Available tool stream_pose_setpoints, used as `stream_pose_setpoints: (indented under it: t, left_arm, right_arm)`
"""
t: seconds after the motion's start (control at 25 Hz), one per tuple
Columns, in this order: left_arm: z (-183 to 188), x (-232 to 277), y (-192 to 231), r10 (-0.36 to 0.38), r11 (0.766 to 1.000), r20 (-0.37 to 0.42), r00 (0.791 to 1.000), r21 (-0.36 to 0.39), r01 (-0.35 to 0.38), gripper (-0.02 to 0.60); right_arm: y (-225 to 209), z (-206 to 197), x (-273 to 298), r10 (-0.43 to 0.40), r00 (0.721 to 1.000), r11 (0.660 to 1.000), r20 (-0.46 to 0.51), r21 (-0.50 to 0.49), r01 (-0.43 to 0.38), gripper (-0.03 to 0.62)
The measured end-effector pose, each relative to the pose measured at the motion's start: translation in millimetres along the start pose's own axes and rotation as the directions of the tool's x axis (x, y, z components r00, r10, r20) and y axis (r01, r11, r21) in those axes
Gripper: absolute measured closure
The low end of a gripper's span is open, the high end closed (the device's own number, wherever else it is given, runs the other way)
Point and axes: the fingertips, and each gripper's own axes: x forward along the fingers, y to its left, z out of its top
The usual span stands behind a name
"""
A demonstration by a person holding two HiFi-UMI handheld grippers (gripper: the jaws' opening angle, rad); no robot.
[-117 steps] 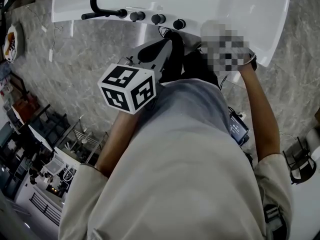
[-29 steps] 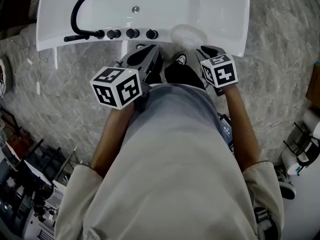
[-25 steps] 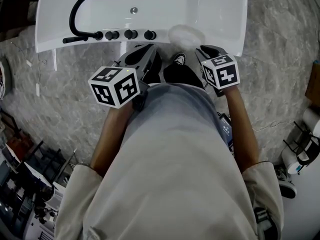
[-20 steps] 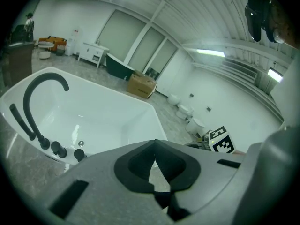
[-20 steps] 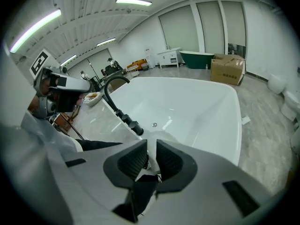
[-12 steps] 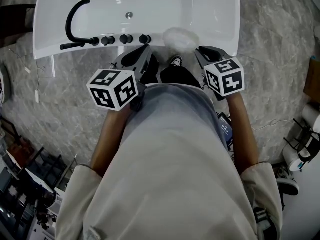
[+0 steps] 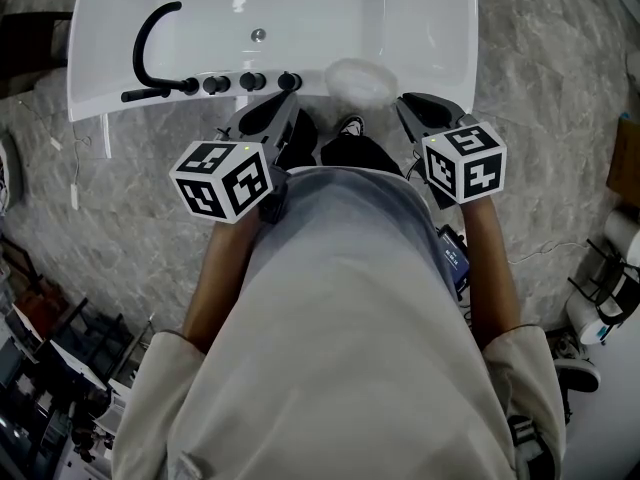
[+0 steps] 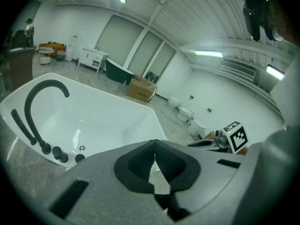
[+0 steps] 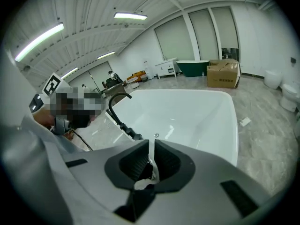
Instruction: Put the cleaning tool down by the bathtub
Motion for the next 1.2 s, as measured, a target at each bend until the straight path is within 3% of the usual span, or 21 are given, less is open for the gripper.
stream_pose_setpoints:
  t: [0.28,0.64,1.2]
  left_arm:
    - [13.0,-15.0,5.2,0.047,0.998,0.085,0.995,0.031,-0.049,0.578]
    - [27.4,-20.5,0.5,0.005,0.999,0.142,0.99,0.03,-0.009,0.578]
    - [20.7,-10.6,2.8,-0.001,1.0,0.098,0.995,0.019,-0.001,0.578]
  right_arm:
    - [0.0,19.7,-21.0,0.017,0.993,0.991,0.114,0.129,-0.032,0.562]
    - [-12.6,40.3,-55.3,-0.028,0.973,0.977,0.228,0.214,-0.022,0.571]
    - [-12.0,29.2,-52.3,-0.038,0.979,0.975,0.202,0.223,-0.008,0.582]
